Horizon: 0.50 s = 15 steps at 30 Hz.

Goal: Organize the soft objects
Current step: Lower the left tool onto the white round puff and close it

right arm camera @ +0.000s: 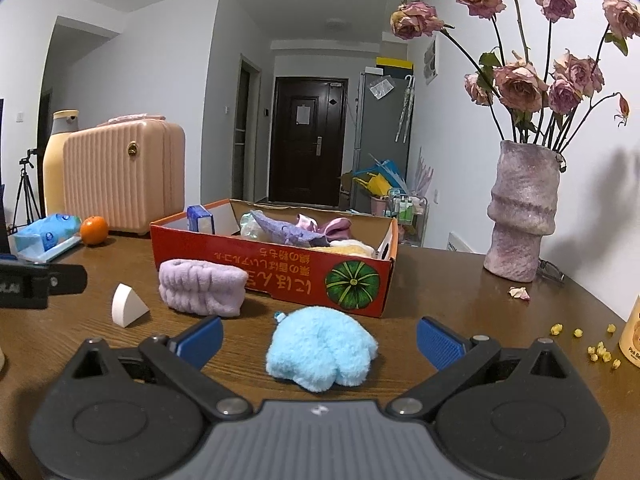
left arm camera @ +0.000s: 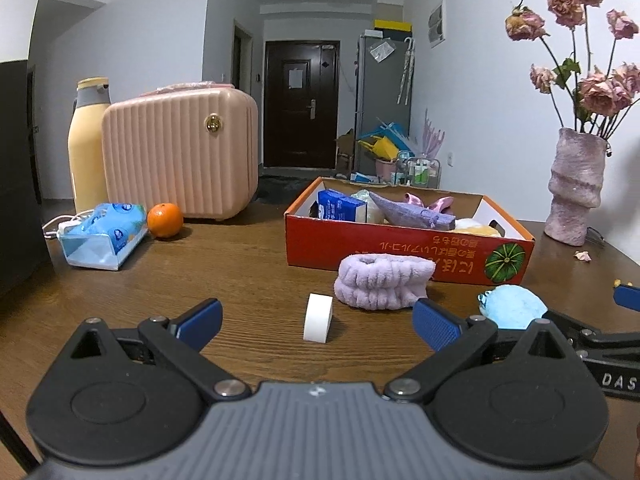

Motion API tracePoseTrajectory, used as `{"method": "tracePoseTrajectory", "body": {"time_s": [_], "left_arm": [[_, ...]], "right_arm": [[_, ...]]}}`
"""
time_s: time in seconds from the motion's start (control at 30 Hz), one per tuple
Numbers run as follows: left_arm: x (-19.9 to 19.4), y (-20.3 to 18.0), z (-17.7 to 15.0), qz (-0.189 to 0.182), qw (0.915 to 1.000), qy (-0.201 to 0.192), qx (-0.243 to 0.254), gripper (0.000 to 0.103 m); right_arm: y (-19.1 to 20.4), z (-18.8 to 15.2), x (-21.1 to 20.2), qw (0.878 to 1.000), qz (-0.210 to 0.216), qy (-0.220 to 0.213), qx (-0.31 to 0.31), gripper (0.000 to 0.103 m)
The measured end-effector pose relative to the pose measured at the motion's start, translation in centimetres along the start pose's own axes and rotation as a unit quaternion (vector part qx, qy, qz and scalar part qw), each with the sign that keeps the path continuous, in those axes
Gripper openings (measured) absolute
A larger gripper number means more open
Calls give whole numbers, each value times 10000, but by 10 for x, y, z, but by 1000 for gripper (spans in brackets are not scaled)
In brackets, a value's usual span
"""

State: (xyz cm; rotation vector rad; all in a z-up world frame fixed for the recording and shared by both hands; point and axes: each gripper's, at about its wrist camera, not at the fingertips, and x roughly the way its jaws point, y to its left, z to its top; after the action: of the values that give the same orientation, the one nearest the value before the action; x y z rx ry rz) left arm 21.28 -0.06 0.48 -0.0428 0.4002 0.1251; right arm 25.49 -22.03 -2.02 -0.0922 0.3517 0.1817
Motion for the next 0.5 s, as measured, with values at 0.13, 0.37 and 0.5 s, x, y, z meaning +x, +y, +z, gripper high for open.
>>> {"method": "tracePoseTrajectory", "body": {"time_s": [0.13, 0.37, 0.5], "left_arm": [[-16, 9, -4, -20, 9998, -154, 109, 103], [-35, 37, -13, 74, 9996, -185, 210, 103], [-38, 52, -19, 150, 9996, -56, 241, 103]], "right_arm": [[0, -1, -3, 10000, 35, -6, 12, 103], [2, -2, -4, 10000, 51, 20, -24, 103], [3, -4, -1, 9999, 54, 75, -44, 103]]}}
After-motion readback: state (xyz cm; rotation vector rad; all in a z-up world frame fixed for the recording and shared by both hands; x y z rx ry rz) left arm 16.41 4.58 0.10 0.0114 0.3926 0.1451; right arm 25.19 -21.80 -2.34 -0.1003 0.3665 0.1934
